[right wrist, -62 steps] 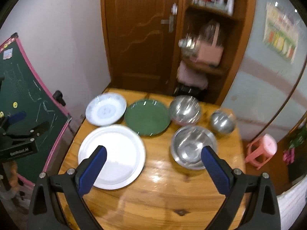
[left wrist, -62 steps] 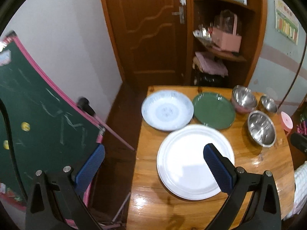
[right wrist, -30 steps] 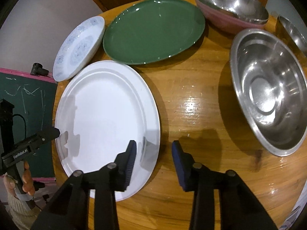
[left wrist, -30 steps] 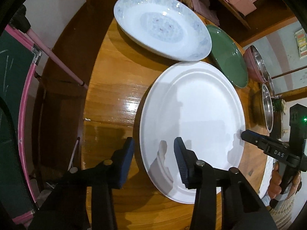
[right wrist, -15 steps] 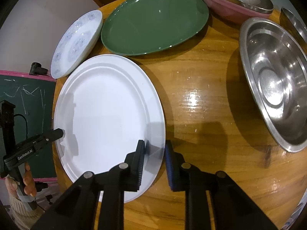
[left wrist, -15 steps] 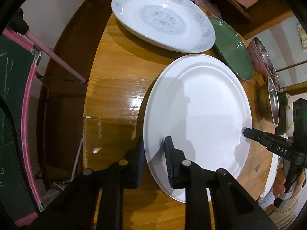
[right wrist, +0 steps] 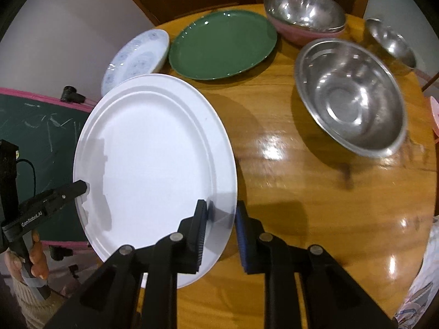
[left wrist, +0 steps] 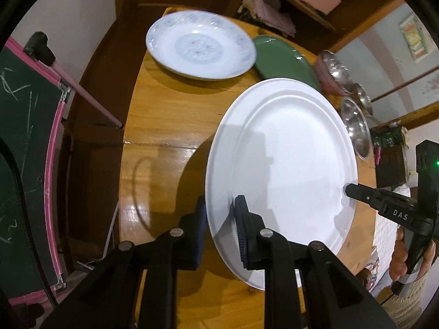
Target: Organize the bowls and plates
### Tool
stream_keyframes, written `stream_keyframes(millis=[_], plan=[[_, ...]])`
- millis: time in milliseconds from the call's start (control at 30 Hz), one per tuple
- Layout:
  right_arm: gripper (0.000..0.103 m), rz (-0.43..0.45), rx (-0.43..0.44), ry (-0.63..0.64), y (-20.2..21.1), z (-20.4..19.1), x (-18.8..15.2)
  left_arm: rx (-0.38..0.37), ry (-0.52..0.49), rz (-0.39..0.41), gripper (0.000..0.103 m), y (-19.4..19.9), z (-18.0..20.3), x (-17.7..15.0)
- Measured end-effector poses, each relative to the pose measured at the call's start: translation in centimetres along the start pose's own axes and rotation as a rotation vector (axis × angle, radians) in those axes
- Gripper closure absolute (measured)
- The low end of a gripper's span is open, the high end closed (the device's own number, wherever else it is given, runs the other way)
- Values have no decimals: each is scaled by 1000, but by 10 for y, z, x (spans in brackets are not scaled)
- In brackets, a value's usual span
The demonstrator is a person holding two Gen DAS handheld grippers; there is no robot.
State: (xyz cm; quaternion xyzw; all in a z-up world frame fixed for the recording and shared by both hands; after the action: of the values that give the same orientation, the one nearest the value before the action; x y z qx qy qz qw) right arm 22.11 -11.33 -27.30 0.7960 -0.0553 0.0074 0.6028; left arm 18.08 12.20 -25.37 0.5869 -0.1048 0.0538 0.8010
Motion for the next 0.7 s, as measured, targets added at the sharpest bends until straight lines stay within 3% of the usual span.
stream_keyframes(millis=[400, 700], plan=[[82, 59, -36, 2, 37, 14, -71, 12, -76, 33, 84, 34, 29, -60], [81, 0, -80, 0, 7, 20, -130, 27, -74, -19, 84, 14, 16, -113]])
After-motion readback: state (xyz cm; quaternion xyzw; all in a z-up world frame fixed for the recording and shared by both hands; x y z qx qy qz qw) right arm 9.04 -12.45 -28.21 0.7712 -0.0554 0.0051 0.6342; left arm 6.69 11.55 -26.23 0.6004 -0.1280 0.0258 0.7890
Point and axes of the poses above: each gripper's, at about its wrist camera, not at the fingertips, and y roughly against the way its jaws point, z to its right, x to its top, the point moved 9 cm from there along -y, roughly the way its jaws point, and after that the axes turned 8 degrees about -y, right-handed, at the moved point
